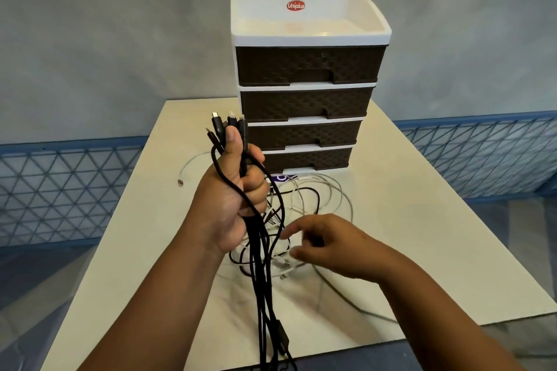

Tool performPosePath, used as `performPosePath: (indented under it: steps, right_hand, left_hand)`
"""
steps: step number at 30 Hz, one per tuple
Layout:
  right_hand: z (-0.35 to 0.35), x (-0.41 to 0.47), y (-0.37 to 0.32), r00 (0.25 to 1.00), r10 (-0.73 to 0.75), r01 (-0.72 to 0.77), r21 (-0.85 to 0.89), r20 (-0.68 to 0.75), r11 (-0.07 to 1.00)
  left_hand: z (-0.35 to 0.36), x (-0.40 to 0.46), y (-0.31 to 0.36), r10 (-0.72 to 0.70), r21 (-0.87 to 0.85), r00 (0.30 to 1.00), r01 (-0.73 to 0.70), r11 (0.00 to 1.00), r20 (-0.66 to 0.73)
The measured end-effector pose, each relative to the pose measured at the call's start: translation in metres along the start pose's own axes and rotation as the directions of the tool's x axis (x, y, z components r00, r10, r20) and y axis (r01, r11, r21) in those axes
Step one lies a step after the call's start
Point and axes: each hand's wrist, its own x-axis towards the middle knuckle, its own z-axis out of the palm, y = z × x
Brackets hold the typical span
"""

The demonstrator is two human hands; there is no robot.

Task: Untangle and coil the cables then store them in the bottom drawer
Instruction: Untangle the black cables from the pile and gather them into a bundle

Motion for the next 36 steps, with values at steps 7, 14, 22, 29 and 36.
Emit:
performPosePath:
  steps: [7,14,22,29,36]
  right_hand:
    - [0.015,0.007,-0.015,0.999,0.029,-0.022,0.190,-0.035,0.981]
    - [-0.035,0.002,-0.032,0.899,0.318,0.011,0.741,-0.301,0.671]
    - [-0.092,0.015,-0.065,0.803,0.389,0.496,0.868,-0.452,-0.018]
    - [-0.099,-0.012,-0.066,0.878,0.275,0.342,0.916,-0.391,0.210]
    - [-0.026,-0.039,-0.095,0.925,0.102,0.237,0.767,-0.366,0.596]
  left_hand:
    - [0.002,-0.009,0.006,0.014,0.001,0.999,-0.014,1.000,0.030]
    - [-0.001,-0.020,0.015,0.047,0.136,0.998,-0.053,0.989,0.046]
    - [0.022,-0.035,-0.009,-0.047,0.272,0.991,0.012,0.962,0.123]
    - [0.008,-0.032,-0.011,-0.119,0.342,0.992,0.097,0.935,0.042]
    - [0.009,-0.025,-0.011,-0.070,0.148,0.995,0.080,0.986,-0.074]
